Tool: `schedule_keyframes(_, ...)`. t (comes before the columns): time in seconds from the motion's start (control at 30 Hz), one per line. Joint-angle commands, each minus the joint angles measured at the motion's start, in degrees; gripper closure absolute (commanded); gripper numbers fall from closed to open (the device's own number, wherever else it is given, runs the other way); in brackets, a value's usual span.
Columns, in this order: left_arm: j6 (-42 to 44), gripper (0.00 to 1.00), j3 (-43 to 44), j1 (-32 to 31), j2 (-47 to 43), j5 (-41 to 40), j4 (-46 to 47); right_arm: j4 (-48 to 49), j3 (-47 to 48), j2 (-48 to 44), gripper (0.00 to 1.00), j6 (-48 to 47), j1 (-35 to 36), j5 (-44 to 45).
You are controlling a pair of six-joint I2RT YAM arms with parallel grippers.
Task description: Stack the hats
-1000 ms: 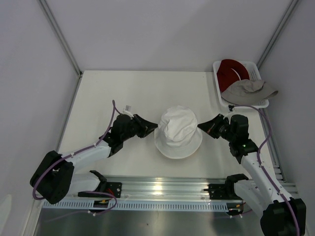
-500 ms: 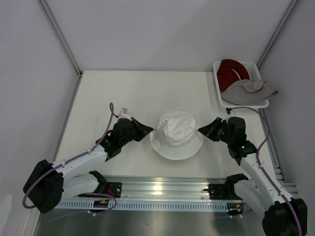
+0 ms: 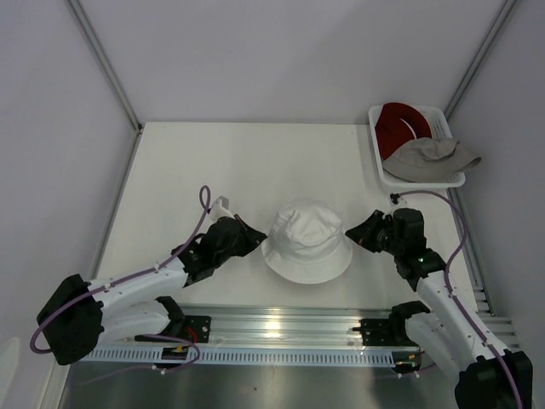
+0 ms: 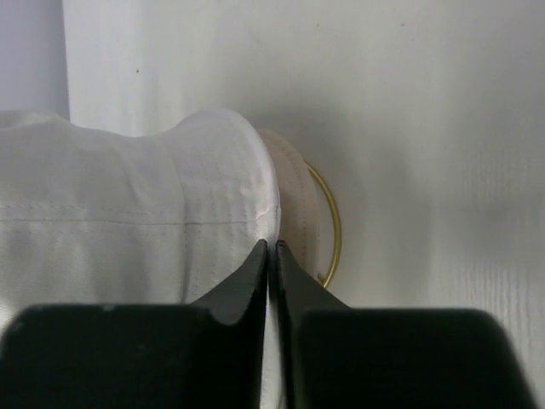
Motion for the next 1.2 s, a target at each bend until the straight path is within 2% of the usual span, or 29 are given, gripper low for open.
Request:
schedule_keyframes(0.0, 4.4, 0.99, 0.6, -0.4, -1.8, -5.8, -8.2, -5.3, 4.0, -0.7, 0.86, -4.3, -0.1, 5.0)
schedule_keyframes(0.03, 4.9, 0.99, 1.6, -0.4, -2.5, -6.3, -9.0, -5.9, 5.2, -0.7, 0.75, -5.1, -0.1, 5.5)
schedule_keyframes(0.07, 5.6, 0.99, 2.0, -0.4, -4.0, -7.2, -10.9, -6.7, 8.2, -0.2, 0.52, -7.0, -0.1, 6.9)
schedule_keyframes(0.13, 7.9, 0.77, 4.2, -0.4, -5.7, -8.6, -13.2, -9.2, 12.0, 0.8, 0.36, -9.7, -0.2, 8.9)
schedule_keyframes(0.17, 9.1, 0.68, 5.3, -0.4, -6.7, -9.0, -14.6, -10.2, 14.2, 2.2, 0.16, -11.8, -0.4, 12.4)
schedule_keyframes(0.2, 11.5, 0.50, 5.8, -0.4, -8.9, -10.1, -15.5, -11.7, 18.9, 3.2, 0.08, -13.0, -0.7, 14.4)
schedule_keyframes(0.27, 13.2, 0.33, 8.1, -0.3, -11.4, -11.8, -17.9, -12.6, 23.8, 5.4, 0.01, -14.8, -2.8, 20.9)
schedule_keyframes(0.3, 14.6, 0.21, 8.6, -0.3, -14.0, -14.0, -20.4, -12.2, 28.0, 7.7, 0.01, -14.9, -4.1, 22.6)
schedule_keyframes(0.4, 18.2, 0.01, 11.7, -0.1, -19.4, -17.0, -25.1, -6.4, 32.8, 12.5, 0.01, -15.1, -10.6, 20.3)
schedule_keyframes(0.47, 20.0, 0.00, 13.6, 0.3, -22.0, -19.5, -27.7, -4.0, 35.4, 15.7, 0.01, -15.0, -14.7, 20.4)
schedule_keyframes(0.67, 23.6, 0.00, 15.0, 1.3, -29.6, -20.3, -33.1, -0.7, 47.9, 32.7, 0.01, -16.4, -19.7, 33.1)
schedule_keyframes(0.77, 21.2, 0.01, 13.5, 1.4, -31.2, -20.9, -36.5, 1.0, 53.6, 39.9, 0.01, -19.5, -23.2, 33.7)
schedule_keyframes(0.9, 16.7, 0.00, 9.1, 1.4, -33.0, -19.9, -37.7, -4.7, 65.9, 50.1, 0.01, -21.4, -26.4, 33.2)
schedule_keyframes(1.03, 15.5, 0.01, 4.8, 1.4, -34.7, -19.8, -35.6, -6.4, 72.4, 60.5, 0.01, -21.8, -27.5, 31.7)
schedule_keyframes(1.17, 17.6, 0.00, 4.7, 1.6, -36.4, -21.5, -36.4, -7.9, 77.5, 66.7, 0.01, -22.5, -27.7, 30.3)
